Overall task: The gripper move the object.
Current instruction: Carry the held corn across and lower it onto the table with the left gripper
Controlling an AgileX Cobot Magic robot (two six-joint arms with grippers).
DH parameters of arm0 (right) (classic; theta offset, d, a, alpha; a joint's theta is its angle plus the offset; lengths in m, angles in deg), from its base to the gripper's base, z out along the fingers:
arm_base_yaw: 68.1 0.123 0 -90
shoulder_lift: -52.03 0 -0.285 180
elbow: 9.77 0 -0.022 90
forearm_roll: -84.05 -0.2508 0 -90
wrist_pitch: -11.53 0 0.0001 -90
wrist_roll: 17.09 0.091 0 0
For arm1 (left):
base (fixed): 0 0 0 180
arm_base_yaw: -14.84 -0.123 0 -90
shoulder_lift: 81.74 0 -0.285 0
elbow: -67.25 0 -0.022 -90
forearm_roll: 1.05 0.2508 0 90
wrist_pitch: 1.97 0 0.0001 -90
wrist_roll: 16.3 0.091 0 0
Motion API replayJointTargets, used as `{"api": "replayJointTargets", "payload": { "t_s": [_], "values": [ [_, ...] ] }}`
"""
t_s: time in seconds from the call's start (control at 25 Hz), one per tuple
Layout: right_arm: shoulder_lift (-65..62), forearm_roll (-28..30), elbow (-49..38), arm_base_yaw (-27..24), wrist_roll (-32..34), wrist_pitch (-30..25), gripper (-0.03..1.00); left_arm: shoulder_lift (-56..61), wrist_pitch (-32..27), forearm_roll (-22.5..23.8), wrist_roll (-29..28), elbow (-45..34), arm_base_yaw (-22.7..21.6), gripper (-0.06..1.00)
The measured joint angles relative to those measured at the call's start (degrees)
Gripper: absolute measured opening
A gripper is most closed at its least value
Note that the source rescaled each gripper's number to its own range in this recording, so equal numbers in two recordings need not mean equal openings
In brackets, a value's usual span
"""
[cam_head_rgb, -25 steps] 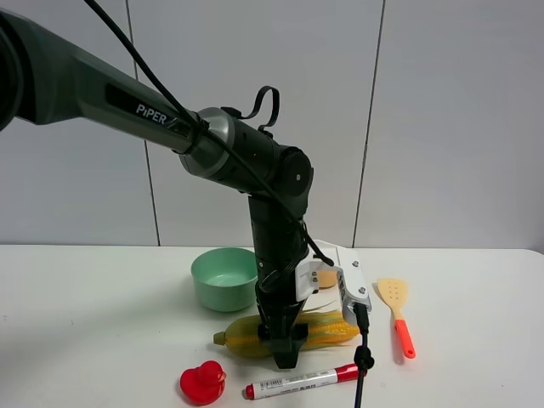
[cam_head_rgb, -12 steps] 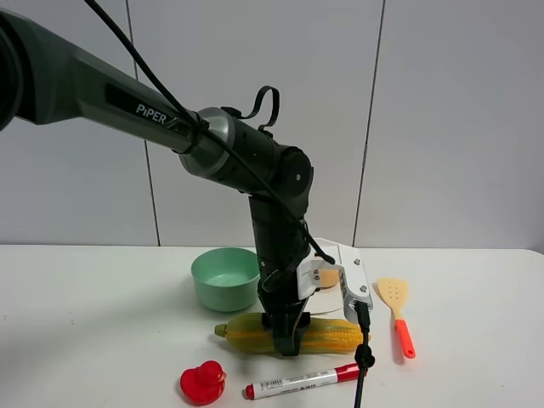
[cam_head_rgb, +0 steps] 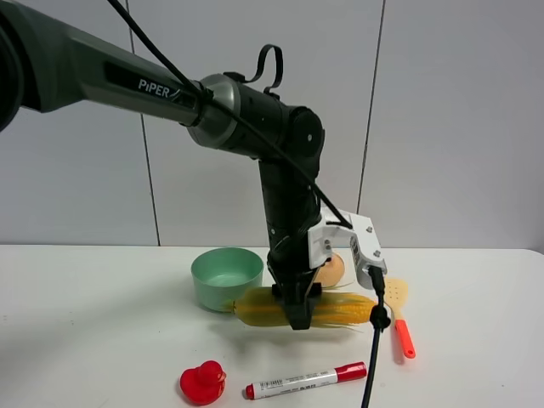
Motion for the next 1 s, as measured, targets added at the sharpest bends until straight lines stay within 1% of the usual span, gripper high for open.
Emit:
{"api": "replayJointTargets", "payload": {
  "t_s": [0.2, 0.36, 0.44, 0.48, 0.52, 0.56, 0.64, 0.72, 0.76, 0.84, 0.92, 1.0],
  "values": [
    [0.0, 0.0, 0.0, 0.0, 0.0, 0.0, 1.00, 0.1, -9.0, -3.8, 0.0, 8.6, 0.0, 0.00],
    [0.0, 0.0, 0.0, 0.0, 0.0, 0.0, 1.00, 0.7, -10.0, -6.2, -1.0, 15.4, 0.0, 0.00],
    [0.0, 0.0, 0.0, 0.0, 0.0, 0.0, 1.00, 1.6, -10.1, -5.8, -1.1, 17.9, 0.0, 0.00],
    [0.0, 0.0, 0.0, 0.0, 0.0, 0.0, 1.00, 2.4, -10.1, -4.6, -1.1, 18.9, 0.0, 0.00],
    [0.0, 0.0, 0.0, 0.0, 0.0, 0.0, 1.00, 4.3, -10.2, 0.1, -1.2, 20.2, 0.1, 0.00],
    [0.0, 0.0, 0.0, 0.0, 0.0, 0.0, 1.00, 5.4, -10.2, 3.1, -1.2, 20.6, 0.3, 0.00],
    [0.0, 0.0, 0.0, 0.0, 0.0, 0.0, 1.00, 7.5, -10.3, 11.3, -1.1, 20.7, 0.1, 0.00],
    [0.0, 0.0, 0.0, 0.0, 0.0, 0.0, 1.00, 9.0, -10.3, 16.8, -0.6, 20.8, -1.1, 0.00],
    [0.0, 0.0, 0.0, 0.0, 0.0, 0.0, 1.00, 9.5, -10.3, 18.5, -0.5, 20.8, -1.8, 0.00],
    [0.0, 0.0, 0.0, 0.0, 0.0, 0.0, 1.00, 10.0, -10.0, 20.2, -0.2, 20.8, -3.5, 0.00],
    [0.0, 0.0, 0.0, 0.0, 0.0, 0.0, 1.00, 10.0, -8.1, 20.8, 0.3, 20.8, -4.9, 0.00],
    [0.0, 0.0, 0.0, 0.0, 0.0, 0.0, 1.00, 10.0, -4.9, 21.1, 1.0, 20.8, -5.6, 0.00]
  ]
}}
